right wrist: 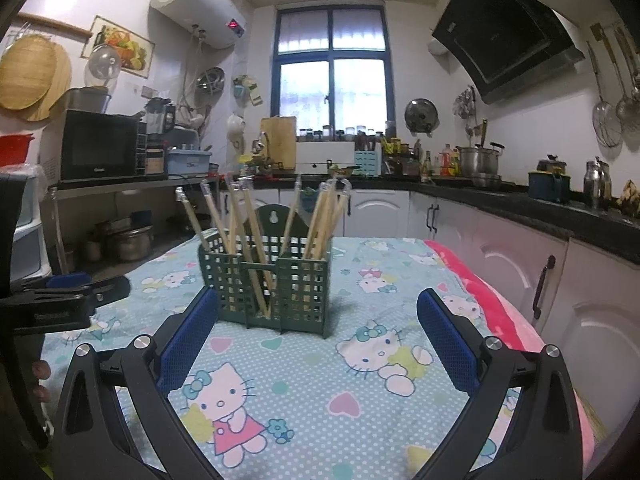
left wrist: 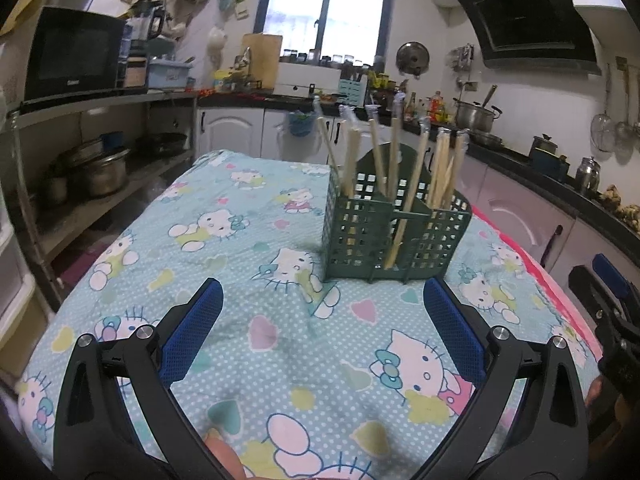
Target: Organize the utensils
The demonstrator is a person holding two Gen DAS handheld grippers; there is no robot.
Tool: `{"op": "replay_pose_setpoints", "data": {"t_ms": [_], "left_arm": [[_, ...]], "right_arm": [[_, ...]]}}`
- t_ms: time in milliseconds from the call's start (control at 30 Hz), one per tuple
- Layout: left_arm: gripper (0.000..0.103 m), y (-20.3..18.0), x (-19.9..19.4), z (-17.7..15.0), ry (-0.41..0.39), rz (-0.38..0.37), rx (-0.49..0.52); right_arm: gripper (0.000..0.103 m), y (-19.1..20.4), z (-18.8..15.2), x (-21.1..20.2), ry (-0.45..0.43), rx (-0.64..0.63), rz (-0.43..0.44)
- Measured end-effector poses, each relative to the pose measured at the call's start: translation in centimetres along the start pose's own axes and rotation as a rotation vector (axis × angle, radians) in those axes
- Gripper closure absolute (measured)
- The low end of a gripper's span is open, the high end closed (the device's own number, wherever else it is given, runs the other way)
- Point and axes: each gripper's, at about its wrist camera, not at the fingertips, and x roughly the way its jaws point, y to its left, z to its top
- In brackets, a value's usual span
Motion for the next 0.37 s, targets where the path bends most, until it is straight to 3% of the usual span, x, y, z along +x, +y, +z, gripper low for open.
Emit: {"op": "replay_pose_setpoints", "data": {"t_ms": [133, 200, 267, 333, 367], "left_arm": [[0.011, 1.7, 0.8, 0.9, 0.037, -0.002, -0.040], [0.011, 3.6, 2.4, 2.3, 0.081, 0.001, -0.067], [0.011, 5.8, 5.1, 3.6, 0.168, 0.026, -0.081], [0.011, 7.7, 8.5, 4.5, 0.238, 0.118, -0.069], [0.010, 8.3, 9.7, 4.6, 0.252, 0.147, -0.061]], "right_arm": [[0.006, -2.0, 0.6, 1.2, 0.048, 0.062, -0.031], [0.006, -4.0, 1.0, 3.1, 0.122, 0.086, -0.077], [0.006, -6.5, 1.2, 6.3, 0.248, 0.095, -0.132], [0.006, -9.3, 1.0, 9.0, 0.335, 0.143, -0.189], [0.006, -10.8, 0.5, 11.3, 0.431, 0.142, -0.229]]}}
